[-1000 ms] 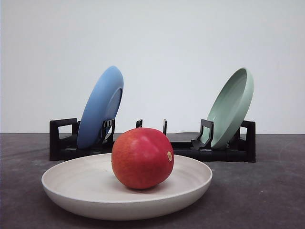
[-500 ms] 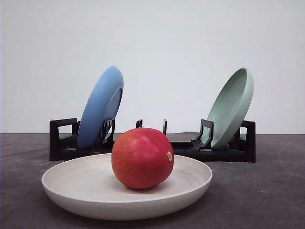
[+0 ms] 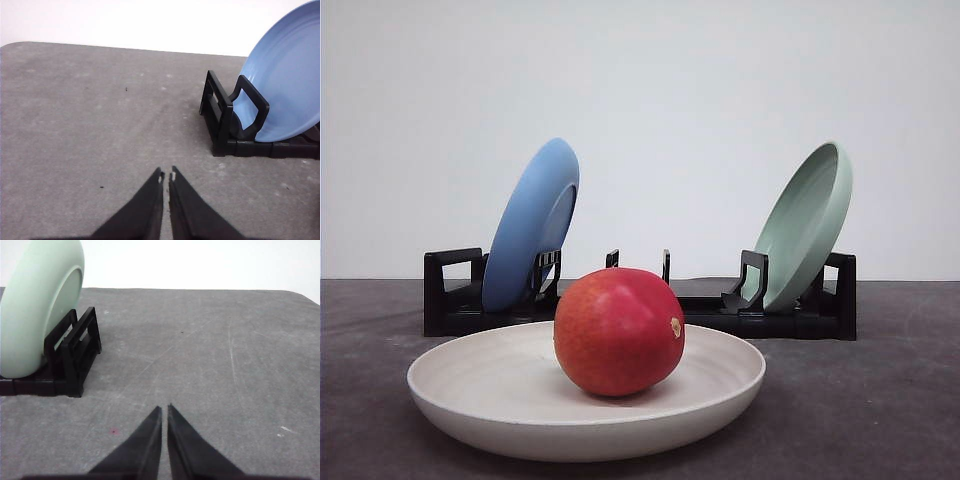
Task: Place pomegranate in white plate
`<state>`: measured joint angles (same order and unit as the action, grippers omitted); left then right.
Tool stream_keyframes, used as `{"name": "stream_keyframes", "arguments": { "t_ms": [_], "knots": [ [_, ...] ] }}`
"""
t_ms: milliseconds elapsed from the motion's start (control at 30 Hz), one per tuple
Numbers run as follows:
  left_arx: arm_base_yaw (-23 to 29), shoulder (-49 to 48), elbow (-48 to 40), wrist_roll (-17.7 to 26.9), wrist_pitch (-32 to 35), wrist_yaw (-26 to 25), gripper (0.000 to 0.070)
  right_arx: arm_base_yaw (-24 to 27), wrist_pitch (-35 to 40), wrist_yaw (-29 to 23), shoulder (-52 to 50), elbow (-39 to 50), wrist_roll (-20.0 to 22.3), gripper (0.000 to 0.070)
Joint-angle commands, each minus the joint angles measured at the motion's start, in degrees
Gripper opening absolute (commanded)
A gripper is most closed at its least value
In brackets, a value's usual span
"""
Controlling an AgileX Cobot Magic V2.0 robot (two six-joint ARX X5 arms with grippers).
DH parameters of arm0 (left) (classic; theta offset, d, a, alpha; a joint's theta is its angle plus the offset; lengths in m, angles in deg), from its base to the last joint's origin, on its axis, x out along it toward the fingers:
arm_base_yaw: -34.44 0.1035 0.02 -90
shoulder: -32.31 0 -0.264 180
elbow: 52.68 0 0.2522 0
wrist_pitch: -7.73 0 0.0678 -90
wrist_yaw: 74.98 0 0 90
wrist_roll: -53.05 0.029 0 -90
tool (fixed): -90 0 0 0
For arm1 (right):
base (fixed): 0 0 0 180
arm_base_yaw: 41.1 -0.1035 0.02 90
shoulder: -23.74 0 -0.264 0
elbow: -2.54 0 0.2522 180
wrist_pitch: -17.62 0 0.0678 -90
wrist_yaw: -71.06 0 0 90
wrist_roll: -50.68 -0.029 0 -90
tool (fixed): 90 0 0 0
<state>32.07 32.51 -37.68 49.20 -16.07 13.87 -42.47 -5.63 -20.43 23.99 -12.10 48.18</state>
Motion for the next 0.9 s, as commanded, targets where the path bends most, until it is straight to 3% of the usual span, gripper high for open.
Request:
{"name": "stream_keyframes", "arguments": {
  "t_ms": [0, 867],
  "knots": [
    [-0.04, -0.02, -0.55, 0.55, 0.87, 0.26, 0.0, 0.11, 0.48, -0.04, -0.04, 0.26, -0.48, 0.0016],
    [-0.04, -0.02, -0.55, 0.55, 0.87, 0.25, 0.0, 0.11, 0.48, -0.04, -0.04, 0.26, -0.48, 0.0016]
  ]
}}
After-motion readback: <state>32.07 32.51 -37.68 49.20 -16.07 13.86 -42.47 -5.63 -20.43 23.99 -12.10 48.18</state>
